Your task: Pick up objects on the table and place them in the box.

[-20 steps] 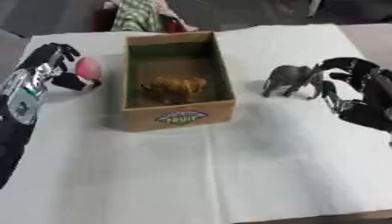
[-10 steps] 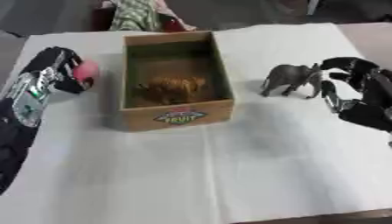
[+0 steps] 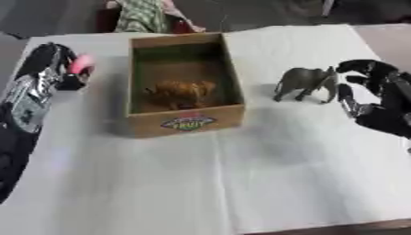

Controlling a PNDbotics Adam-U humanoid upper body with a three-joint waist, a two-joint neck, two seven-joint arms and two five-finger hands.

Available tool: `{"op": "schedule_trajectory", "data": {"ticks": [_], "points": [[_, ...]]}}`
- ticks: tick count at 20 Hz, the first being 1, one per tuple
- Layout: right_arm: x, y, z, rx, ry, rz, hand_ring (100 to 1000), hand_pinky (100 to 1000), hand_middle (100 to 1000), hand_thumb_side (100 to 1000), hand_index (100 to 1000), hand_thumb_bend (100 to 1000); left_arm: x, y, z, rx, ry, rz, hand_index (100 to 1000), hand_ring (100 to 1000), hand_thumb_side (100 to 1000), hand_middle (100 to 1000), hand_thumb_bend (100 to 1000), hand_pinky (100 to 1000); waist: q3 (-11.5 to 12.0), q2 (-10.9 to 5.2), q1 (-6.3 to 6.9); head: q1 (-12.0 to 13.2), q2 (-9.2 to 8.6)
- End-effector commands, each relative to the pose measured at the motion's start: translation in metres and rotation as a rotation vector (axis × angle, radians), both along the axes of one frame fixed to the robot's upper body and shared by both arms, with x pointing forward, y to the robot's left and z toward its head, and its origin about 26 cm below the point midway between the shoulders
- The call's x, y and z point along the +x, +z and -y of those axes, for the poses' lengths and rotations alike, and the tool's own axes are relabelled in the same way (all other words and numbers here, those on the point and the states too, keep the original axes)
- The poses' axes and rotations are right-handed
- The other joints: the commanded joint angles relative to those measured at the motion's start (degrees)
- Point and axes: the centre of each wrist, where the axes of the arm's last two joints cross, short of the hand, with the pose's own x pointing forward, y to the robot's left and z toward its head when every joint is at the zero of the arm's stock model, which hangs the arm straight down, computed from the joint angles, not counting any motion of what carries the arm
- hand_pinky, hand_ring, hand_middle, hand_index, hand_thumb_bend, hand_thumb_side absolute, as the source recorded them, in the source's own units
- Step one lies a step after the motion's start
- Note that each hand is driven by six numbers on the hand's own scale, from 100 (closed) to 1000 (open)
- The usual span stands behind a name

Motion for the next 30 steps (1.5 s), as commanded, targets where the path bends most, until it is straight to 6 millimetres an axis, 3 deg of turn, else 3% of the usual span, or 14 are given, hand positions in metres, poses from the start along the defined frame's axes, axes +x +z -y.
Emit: {"op": "schedule_trajectory", "data": {"ticks": [1,6,12,18,19,21,23,24,25,26,27,30], "points": [[0.000,0.009,0.005,-0.019,-0.004,0.025,956,904,748,167,812,100,-0.004,0.041,0.009,0.018,-0.082,0.115,499,212,100,299,164,606,0.04,-1.30,-0.08,-0.01,-0.49],[0.001,0.009,0.003,-0.020,0.005,0.024,956,904,748,167,812,100,-0.006,0.062,0.050,0.052,-0.284,0.125,506,217,100,305,216,610,-0.22,-1.40,-0.23,0.25,-0.30],[0.001,0.008,0.000,-0.019,0.018,0.023,956,905,748,168,813,100,-0.006,0.063,0.092,0.059,-0.503,0.064,525,241,100,328,216,624,-0.71,-1.38,-0.27,0.58,-0.18],[0.001,0.008,-0.001,-0.018,0.022,0.022,956,905,748,169,813,100,-0.006,0.052,0.106,0.085,-0.662,-0.039,552,277,100,360,214,638,-0.88,-1.36,-0.19,0.59,-0.28],[0.001,0.009,-0.001,-0.017,0.022,0.023,957,905,748,170,813,100,-0.005,0.049,0.106,0.087,-0.674,-0.059,613,354,100,436,263,665,-0.92,-1.27,-0.12,0.63,-0.34],[0.001,0.009,-0.001,-0.018,0.023,0.023,957,905,748,170,813,100,-0.003,0.034,0.108,0.099,-0.709,-0.130,665,419,111,497,379,685,-0.95,-1.23,-0.03,0.72,-0.33],[0.001,0.009,-0.001,-0.017,0.021,0.023,957,905,748,171,813,100,-0.002,0.029,0.108,0.110,-0.733,-0.177,703,469,241,546,570,704,-0.89,-1.18,-0.03,0.62,-0.32],[0.001,0.008,-0.001,-0.016,0.021,0.023,957,905,748,172,813,100,-0.002,0.030,0.107,0.113,-0.735,-0.192,726,494,343,578,720,720,-0.85,-1.17,-0.04,0.57,-0.30],[0.001,0.008,-0.001,-0.016,0.020,0.022,957,905,748,172,813,100,-0.002,0.032,0.106,0.115,-0.737,-0.204,726,494,343,578,720,720,-0.82,-1.16,-0.05,0.54,-0.29],[0.001,0.008,0.000,-0.016,0.019,0.022,957,905,748,173,813,100,-0.003,0.035,0.104,0.113,-0.735,-0.213,756,527,483,621,952,743,-0.76,-1.15,-0.07,0.49,-0.31],[0.001,0.008,0.000,-0.016,0.018,0.021,957,905,748,173,813,100,-0.004,0.039,0.102,0.108,-0.733,-0.219,775,551,589,659,986,761,-0.71,-1.15,-0.08,0.44,-0.31],[0.001,0.008,0.001,-0.015,0.014,0.022,957,906,748,176,814,100,-0.007,0.053,0.095,0.067,-0.699,-0.188,798,571,743,701,1000,782,-0.46,-1.15,-0.13,0.30,-0.37]]}}
